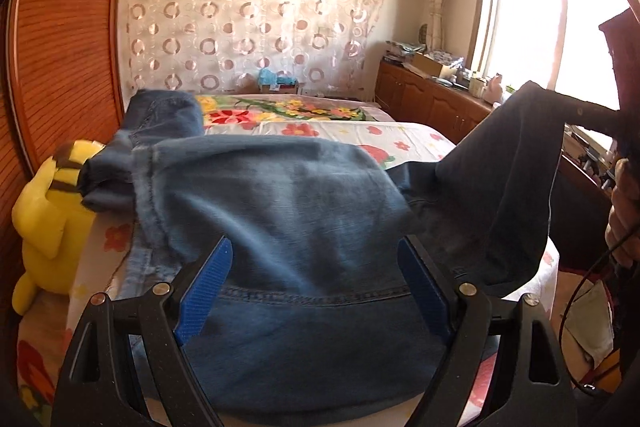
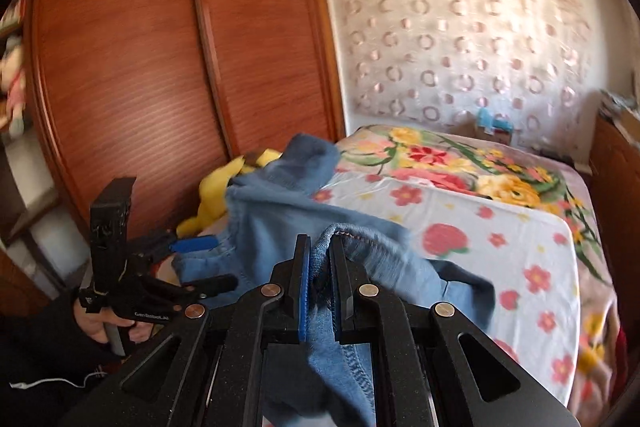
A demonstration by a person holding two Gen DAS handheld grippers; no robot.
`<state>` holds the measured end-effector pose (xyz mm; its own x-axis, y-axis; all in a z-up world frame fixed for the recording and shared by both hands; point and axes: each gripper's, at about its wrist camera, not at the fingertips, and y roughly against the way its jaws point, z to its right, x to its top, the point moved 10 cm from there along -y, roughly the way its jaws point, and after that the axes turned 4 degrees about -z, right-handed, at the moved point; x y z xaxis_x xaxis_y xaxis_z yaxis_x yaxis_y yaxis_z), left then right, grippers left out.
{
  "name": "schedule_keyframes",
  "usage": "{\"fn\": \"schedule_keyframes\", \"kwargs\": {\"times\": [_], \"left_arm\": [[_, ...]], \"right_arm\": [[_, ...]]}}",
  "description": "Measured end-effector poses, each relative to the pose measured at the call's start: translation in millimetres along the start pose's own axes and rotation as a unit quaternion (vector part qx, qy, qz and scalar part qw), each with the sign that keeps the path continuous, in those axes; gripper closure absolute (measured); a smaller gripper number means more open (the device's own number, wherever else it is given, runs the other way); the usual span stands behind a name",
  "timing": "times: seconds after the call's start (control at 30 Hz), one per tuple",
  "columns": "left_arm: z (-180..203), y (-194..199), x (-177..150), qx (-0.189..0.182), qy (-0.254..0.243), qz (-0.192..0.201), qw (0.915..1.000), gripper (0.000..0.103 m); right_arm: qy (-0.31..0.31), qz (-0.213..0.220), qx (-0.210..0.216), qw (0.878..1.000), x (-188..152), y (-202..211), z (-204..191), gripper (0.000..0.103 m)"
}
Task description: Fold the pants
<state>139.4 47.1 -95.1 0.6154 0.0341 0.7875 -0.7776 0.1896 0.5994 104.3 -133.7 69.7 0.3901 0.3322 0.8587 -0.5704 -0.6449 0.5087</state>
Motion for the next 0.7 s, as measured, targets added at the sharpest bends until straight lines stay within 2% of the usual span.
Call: {"fn": "schedule_keyframes", "kwargs": {"times": [0.1,0.23,0.27,0.33,0.5,0.57,0.63,0.7], "left_arm": [[-15.6,-0.6,-4.3,0.01,0.013,-0.002,0.9999,0.018],[-30.3,-4.0,-11.3,0.02,0.028,-0.011,0.9993,0.018],[-33.0,-5.6,-13.1,0.021,0.031,-0.014,0.9992,0.018],[-35.5,-7.9,-14.5,0.021,0.036,-0.016,0.999,0.018],[-29.3,-12.0,-14.5,0.011,0.036,-0.02,0.9991,0.018],[-22.3,-13.2,-15.0,0.006,0.028,-0.021,0.9994,0.018],[-12.2,-16.3,-16.6,-0.001,0.02,-0.026,0.9995,0.018],[-1.7,-19.5,-18.0,-0.009,0.01,-0.031,0.9994,0.018]], "right_arm": [[0.023,-0.014,0.019,0.999,-1.4,-19.7,-29.8,0.095],[0.033,-0.038,0.018,0.999,-5.3,-37.5,-37.6,0.093],[0.035,-0.049,0.01,0.998,-8.5,-41.2,-37.7,0.088],[0.044,-0.065,-0.006,0.997,-5.4,-49.1,-26.8,0.07],[0.043,-0.059,-0.022,0.997,-0.7,-32.6,-26.6,0.067],[0.041,-0.054,-0.032,0.997,-2.0,-26.8,-24.5,0.064],[0.036,-0.05,-0.042,0.997,-8.3,-21.9,-17.8,0.056],[0.028,-0.048,-0.057,0.997,-15.6,-18.3,-9.4,0.055]]}}
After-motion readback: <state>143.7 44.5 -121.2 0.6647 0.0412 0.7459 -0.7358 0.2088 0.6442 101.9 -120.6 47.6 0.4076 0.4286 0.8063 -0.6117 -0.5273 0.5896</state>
